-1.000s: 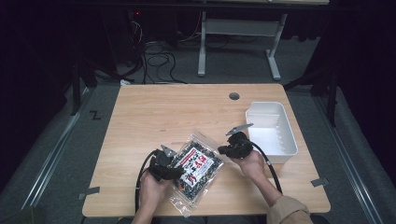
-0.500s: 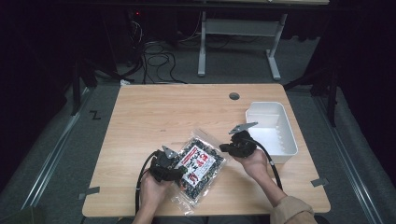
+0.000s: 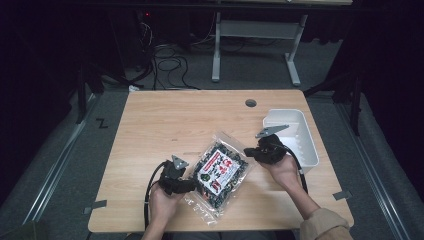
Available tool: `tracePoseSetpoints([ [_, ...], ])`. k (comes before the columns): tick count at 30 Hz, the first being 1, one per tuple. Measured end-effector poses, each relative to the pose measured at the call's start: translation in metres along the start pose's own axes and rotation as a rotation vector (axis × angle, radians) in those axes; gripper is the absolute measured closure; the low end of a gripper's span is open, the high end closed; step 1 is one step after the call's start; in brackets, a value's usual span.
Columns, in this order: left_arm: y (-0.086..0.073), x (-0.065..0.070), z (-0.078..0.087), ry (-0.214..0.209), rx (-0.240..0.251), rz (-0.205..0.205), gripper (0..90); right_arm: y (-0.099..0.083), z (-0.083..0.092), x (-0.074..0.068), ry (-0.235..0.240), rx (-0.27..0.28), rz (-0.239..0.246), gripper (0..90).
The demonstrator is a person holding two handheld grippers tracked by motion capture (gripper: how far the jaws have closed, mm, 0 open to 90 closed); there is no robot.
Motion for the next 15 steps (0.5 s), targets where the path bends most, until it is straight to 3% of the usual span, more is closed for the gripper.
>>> tracePoseSetpoints([
  [15, 0.0, 0.003, 0.0, -0.027, 0.012, 0.005, 32.0, 0.012, 0.028, 0.014, -0.031, 0.04, -0.003, 89.1],
])
Point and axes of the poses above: each handheld gripper's, and its own axes: z roughly backward along the jaws, y roughly out of its top, x roughly to its right, the point moved 10 cm from there along -z, roughly forward along the jaws, and after that the axes turned 10 degrees about -y, right-handed, at the moved point
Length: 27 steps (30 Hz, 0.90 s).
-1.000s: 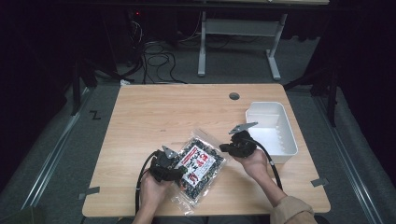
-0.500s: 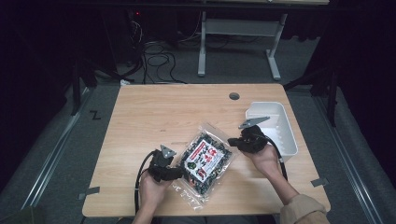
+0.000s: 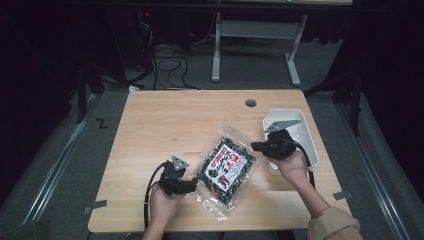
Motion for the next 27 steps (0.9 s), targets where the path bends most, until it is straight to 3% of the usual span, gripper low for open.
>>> tracePoseSetpoints([
  [10, -0.001, 0.0, 0.0, -0.001, -0.002, 0.003, 31.7, 0.009, 0.008, -0.002, -0.012, 0.018, 0.026, 89.1],
  [13, -0.001, 0.0, -0.001, -0.005, -0.005, 0.005, 31.7, 0.015, 0.015, -0.001, -0.019, 0.033, 0.053, 89.0],
  [27, -0.002, 0.002, -0.001, -0.003, -0.014, -0.007, 31.8, 0.039, 0.045, 0.004, -0.041, 0.068, 0.089, 89.1],
])
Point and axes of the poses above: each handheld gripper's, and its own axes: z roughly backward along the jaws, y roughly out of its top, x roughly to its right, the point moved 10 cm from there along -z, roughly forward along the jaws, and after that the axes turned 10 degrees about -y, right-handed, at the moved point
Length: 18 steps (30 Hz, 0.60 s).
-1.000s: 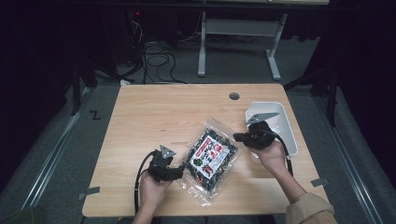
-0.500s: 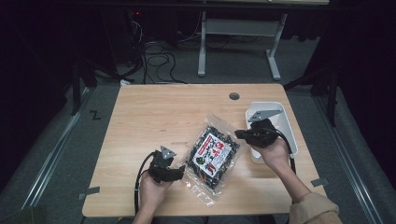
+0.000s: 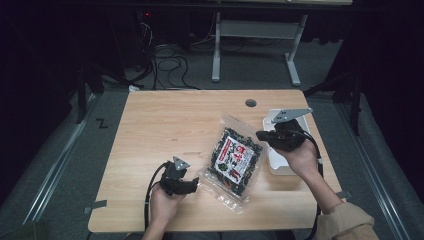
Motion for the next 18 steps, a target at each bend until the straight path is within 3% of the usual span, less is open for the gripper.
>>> tracePoseSetpoints([
  [18, -0.001, 0.001, -0.002, -0.007, -0.012, -0.006, 32.7, 0.033, 0.023, -0.002, -0.013, 0.041, 0.054, 89.5],
])
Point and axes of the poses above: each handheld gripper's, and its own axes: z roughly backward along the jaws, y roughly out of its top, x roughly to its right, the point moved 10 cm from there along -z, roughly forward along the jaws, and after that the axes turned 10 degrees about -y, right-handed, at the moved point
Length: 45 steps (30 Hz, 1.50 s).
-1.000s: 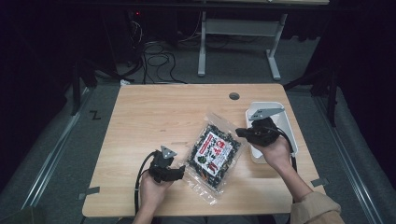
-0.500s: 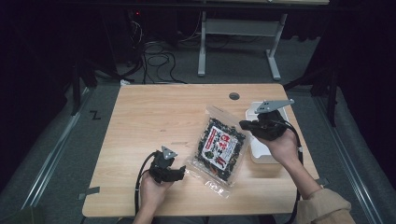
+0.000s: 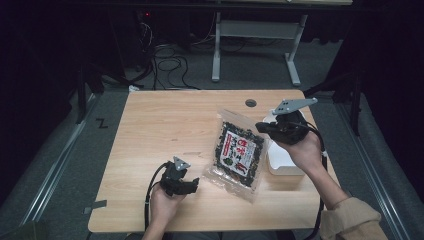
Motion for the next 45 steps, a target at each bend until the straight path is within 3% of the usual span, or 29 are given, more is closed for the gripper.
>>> tracePoseSetpoints([
  [27, -0.001, 0.001, -0.001, -0.011, -0.001, 0.001, 34.1, 0.038, 0.013, 0.007, -0.05, 0.052, 0.018, 89.9],
  [36, -0.001, 0.001, 0.0, -0.011, -0.002, 0.0, 34.0, 0.048, 0.014, 0.016, -0.029, 0.06, -0.036, 89.8],
  [45, 0.0, 0.002, 0.001, -0.01, -0.001, -0.005, 33.8, 0.06, 0.025, 0.036, -0.071, 0.089, -0.068, 89.9],
])
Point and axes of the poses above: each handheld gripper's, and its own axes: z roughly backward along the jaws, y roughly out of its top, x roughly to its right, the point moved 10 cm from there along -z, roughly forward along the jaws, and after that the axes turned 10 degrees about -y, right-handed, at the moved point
